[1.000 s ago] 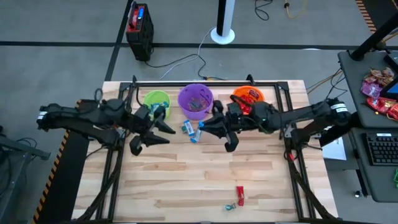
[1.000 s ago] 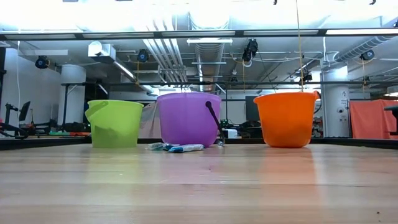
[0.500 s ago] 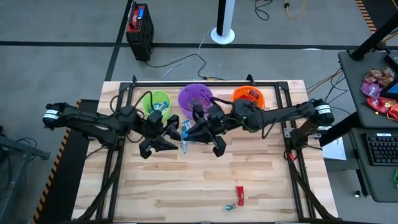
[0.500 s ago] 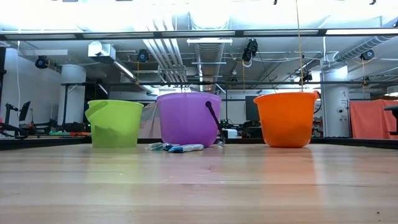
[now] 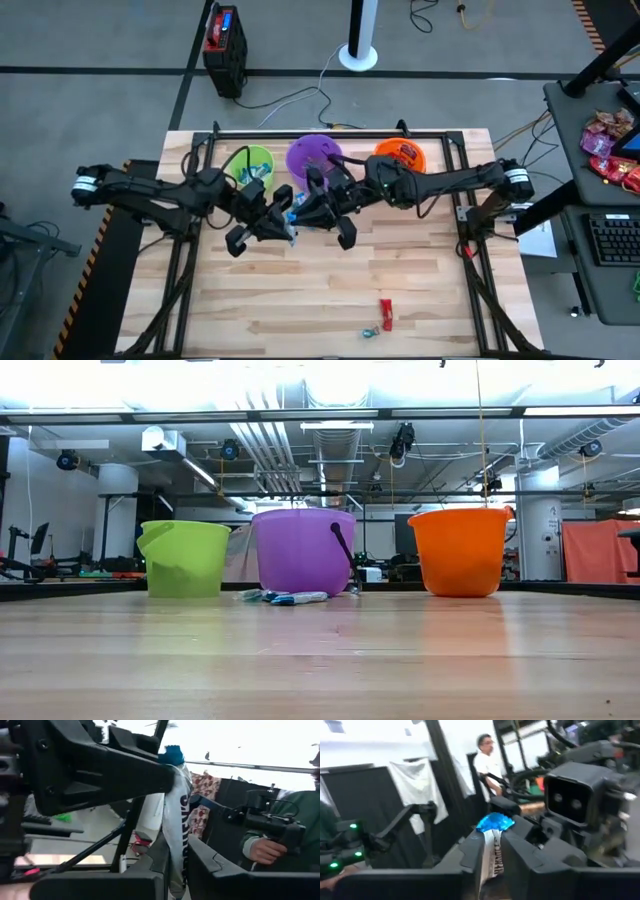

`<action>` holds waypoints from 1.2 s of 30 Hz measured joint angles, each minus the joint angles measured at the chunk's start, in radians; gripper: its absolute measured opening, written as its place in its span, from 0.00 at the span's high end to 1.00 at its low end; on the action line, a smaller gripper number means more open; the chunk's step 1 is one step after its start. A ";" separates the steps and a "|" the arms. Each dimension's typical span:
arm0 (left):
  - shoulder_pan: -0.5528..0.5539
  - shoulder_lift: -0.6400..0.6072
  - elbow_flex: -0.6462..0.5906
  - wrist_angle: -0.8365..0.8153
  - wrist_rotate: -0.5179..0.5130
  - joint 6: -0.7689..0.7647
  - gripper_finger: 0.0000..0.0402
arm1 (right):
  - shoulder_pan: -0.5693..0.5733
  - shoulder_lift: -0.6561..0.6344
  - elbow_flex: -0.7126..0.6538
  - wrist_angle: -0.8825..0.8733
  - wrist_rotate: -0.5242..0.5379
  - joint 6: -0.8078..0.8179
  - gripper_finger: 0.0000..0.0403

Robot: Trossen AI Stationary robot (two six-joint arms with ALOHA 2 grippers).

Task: Sort candy by brand, put in halloween buckets
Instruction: Put the white chocolate into the green bucket

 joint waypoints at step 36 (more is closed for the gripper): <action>0.708 0.034 0.113 -1.504 -0.584 0.012 0.72 | -0.075 -0.081 0.033 -0.918 0.540 0.156 0.51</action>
